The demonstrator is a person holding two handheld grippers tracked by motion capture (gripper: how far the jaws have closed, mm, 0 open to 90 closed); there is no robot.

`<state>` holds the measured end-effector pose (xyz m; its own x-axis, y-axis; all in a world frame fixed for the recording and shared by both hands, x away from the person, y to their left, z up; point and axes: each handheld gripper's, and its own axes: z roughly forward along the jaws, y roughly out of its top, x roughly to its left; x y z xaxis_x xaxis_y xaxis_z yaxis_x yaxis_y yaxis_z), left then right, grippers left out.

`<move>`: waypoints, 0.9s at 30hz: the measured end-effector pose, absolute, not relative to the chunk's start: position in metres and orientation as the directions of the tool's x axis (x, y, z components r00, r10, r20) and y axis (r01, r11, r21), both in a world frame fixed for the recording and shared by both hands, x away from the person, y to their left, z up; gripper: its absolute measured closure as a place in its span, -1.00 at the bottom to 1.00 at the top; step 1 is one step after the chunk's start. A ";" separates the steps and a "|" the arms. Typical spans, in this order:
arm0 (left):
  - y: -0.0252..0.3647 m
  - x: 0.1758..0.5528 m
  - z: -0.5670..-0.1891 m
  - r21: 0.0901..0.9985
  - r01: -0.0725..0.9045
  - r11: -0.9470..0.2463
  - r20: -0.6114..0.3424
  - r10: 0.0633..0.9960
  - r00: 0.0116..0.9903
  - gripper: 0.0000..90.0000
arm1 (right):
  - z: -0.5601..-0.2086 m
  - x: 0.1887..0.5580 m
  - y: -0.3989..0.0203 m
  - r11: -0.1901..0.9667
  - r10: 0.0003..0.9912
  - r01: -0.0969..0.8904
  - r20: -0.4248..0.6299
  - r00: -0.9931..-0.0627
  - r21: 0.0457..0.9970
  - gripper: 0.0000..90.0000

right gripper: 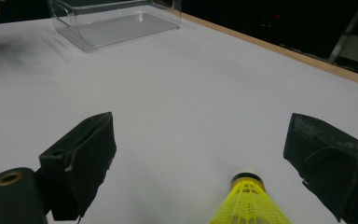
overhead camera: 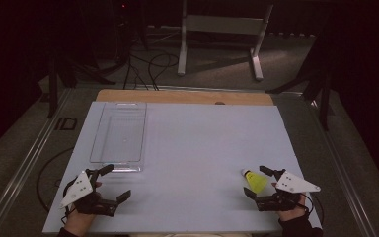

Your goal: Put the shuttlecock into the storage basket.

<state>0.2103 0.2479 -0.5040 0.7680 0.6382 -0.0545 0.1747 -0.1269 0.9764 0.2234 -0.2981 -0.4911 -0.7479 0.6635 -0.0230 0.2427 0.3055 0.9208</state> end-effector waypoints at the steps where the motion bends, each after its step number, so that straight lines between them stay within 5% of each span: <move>1: 0.248 0.210 -0.504 0.977 0.173 -0.124 -0.055 0.636 0.770 -0.99 | -0.491 0.223 -0.298 0.305 0.664 0.240 -0.025 -0.747 0.922 -0.80; 27: 0.248 0.211 -0.505 0.976 0.178 -0.124 -0.061 0.628 0.776 -0.99 | -0.465 0.218 -0.287 0.360 0.618 0.213 -0.061 -0.784 0.908 -0.80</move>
<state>0.2113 0.2480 -0.5045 0.7757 0.6281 -0.0615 0.1777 -0.1239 0.9763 0.2177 -0.2867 -0.4648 -0.7836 0.6183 -0.0609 0.2133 0.3597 0.9084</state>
